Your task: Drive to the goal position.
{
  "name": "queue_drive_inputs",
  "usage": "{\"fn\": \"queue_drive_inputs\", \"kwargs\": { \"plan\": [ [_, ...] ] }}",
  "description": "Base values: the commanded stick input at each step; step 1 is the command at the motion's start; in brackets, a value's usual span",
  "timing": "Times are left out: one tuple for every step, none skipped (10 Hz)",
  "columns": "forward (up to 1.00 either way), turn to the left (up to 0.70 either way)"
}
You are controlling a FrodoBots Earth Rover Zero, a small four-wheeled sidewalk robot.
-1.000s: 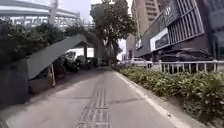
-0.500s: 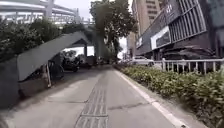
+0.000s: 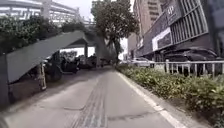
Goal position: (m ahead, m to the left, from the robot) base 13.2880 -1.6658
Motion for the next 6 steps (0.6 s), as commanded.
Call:
{"fn": "queue_drive_inputs", "kwargs": {
  "plan": [
    [0.45,0.0],
    [0.45,0.0],
    [0.45,0.0],
    [0.45,0.0],
    [0.45,0.0],
    [0.45,0.0]
  ]
}}
